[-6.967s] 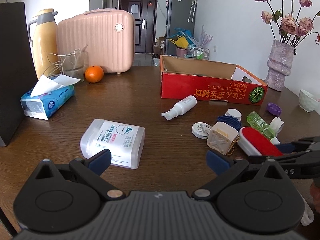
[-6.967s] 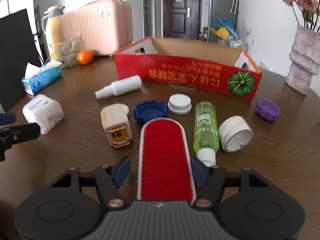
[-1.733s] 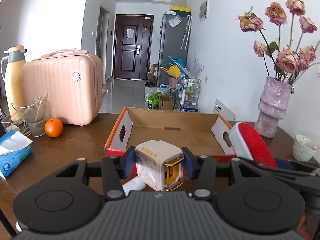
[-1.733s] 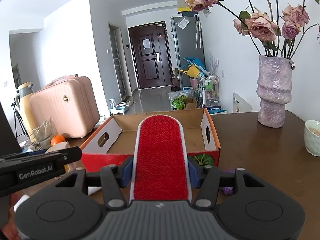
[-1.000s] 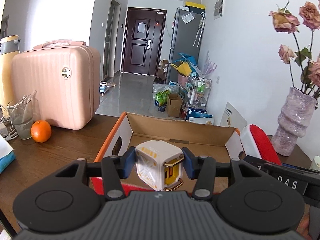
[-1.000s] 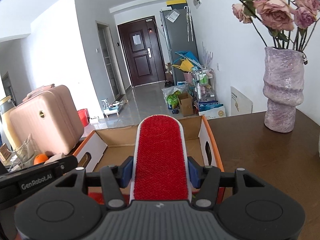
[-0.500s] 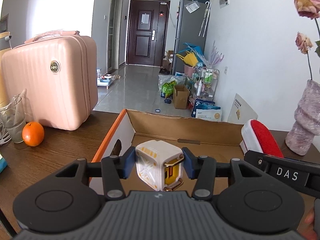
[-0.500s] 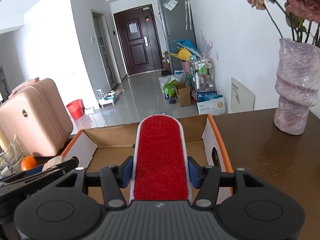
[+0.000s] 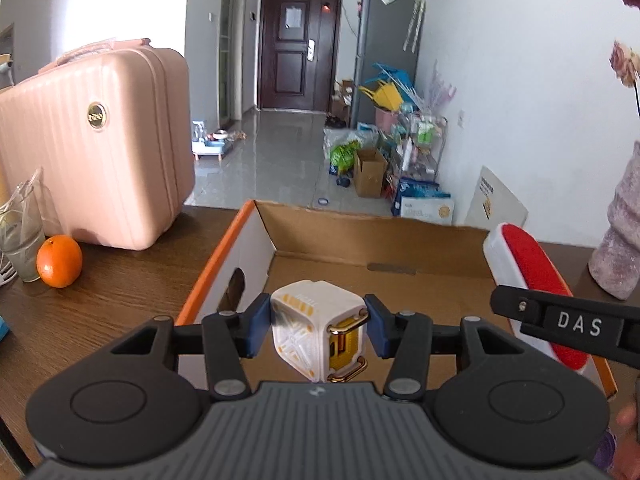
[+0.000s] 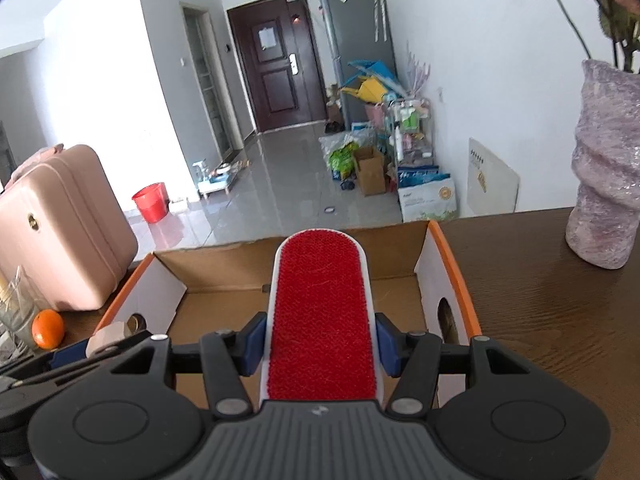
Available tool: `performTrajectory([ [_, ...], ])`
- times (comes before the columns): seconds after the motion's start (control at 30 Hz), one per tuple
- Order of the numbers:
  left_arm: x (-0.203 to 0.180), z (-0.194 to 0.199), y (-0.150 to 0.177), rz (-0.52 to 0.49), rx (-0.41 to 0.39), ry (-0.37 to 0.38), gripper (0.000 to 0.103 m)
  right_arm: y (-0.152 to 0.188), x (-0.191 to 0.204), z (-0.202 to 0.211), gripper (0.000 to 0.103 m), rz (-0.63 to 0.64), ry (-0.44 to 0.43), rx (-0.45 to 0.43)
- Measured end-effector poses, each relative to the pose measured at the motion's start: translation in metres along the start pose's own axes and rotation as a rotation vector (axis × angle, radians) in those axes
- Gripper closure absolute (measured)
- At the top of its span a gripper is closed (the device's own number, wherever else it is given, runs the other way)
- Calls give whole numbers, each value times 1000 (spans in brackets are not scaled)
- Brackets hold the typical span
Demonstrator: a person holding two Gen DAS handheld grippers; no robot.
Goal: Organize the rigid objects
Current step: 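Open the left tool to drop the cube while the right tool lowers the brush in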
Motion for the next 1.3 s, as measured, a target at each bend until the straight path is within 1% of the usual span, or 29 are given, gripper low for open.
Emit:
performTrajectory([
  [0.03,0,0,0,0,3,-4,43,0,-1,1,47,-4,1,-2],
  [0.07,0,1,1,-2,6,-14,34,0,-1,3,42,0,9,-8],
  [0.1,1,2,1,0,0,-25,16,-1,-2,5,36,-1,18,-12],
  [0.13,2,4,0,3,-15,-39,9,-2,-3,8,24,-3,33,-20],
  [0.17,3,6,-1,5,-31,-59,7,-3,-5,10,15,-5,46,-30],
  [0.2,5,6,-2,11,-31,-68,0,-3,-7,11,14,-8,54,-34],
  [0.27,8,5,-3,33,-22,-71,0,-2,-9,11,14,-17,57,-32],
  [0.37,11,2,-3,41,2,-76,0,-2,-10,9,13,-21,58,-25],
  [0.5,10,3,-4,37,-1,-76,0,-1,-10,9,10,-20,60,-26],
  [0.6,9,5,-3,36,-5,-69,0,-1,-8,11,4,-18,63,-34],
  [0.77,9,6,-2,41,-1,-67,0,-1,-6,19,1,-10,61,-53],
  [1.07,12,20,3,39,-19,-74,0,4,-2,42,0,15,62,-90],
  [1.3,21,37,16,26,-14,-80,0,19,9,65,0,53,52,-106],
])
Point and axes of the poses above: each gripper's, at about its wrist camera, not at the fingertips, and z roughly against the way its jaws point, x to its left, y to its underside, the point moved 4 cm from there along -z, roughly the way its jaws point, and after that the axes turned 14 degrees about z, right-handed, at the moved point
